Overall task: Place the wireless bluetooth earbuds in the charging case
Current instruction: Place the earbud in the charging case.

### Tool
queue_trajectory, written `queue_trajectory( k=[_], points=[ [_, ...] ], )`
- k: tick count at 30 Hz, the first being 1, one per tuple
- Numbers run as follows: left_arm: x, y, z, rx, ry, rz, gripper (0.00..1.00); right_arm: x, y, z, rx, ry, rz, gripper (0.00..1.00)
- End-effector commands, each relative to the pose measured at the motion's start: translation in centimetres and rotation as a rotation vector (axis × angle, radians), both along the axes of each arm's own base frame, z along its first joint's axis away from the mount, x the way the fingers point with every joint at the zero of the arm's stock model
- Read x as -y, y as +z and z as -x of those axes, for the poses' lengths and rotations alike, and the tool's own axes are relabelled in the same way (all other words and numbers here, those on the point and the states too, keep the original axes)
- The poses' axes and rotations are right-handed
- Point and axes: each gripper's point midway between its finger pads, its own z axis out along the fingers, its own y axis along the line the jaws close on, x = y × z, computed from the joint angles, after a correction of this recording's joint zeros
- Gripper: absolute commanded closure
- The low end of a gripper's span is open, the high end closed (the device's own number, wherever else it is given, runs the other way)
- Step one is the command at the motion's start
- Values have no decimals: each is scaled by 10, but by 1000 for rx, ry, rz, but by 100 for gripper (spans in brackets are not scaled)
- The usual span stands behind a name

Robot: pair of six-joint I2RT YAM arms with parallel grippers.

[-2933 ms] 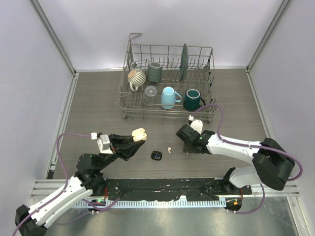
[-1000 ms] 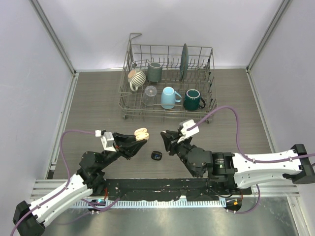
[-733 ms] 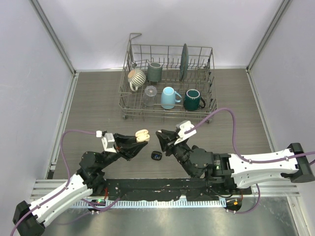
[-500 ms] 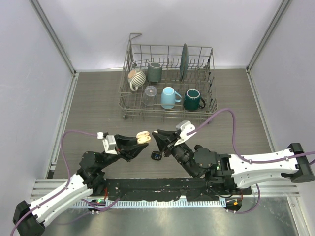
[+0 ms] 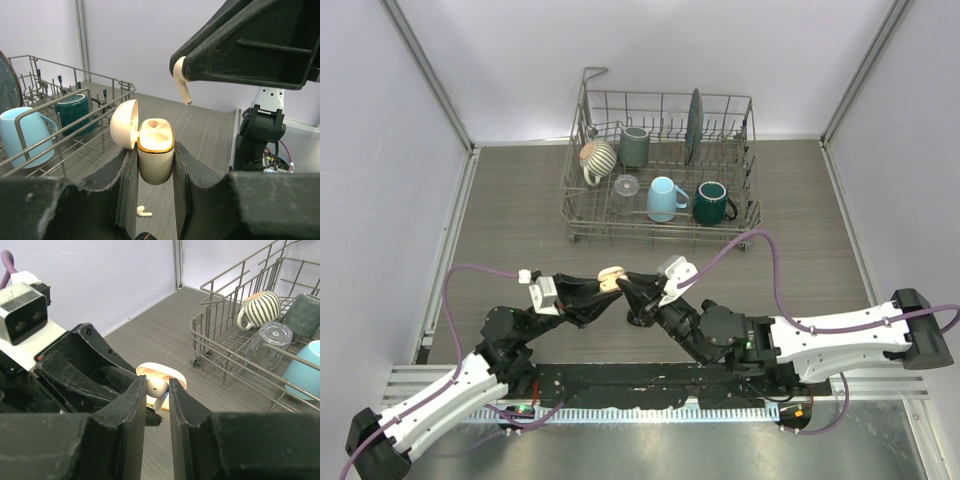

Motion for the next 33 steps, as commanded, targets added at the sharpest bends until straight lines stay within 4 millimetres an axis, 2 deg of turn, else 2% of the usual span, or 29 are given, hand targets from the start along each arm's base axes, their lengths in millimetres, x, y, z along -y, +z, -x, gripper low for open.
queue_trajectory(
  k=[1,33],
  points=[
    [-2,28,6,68,-12,45,100,-1,15,-2,27,-21,-47,99],
    [-3,36,11,38,-45,101,100,-6,-11,-15,-21,-20,-29,99]
  ],
)
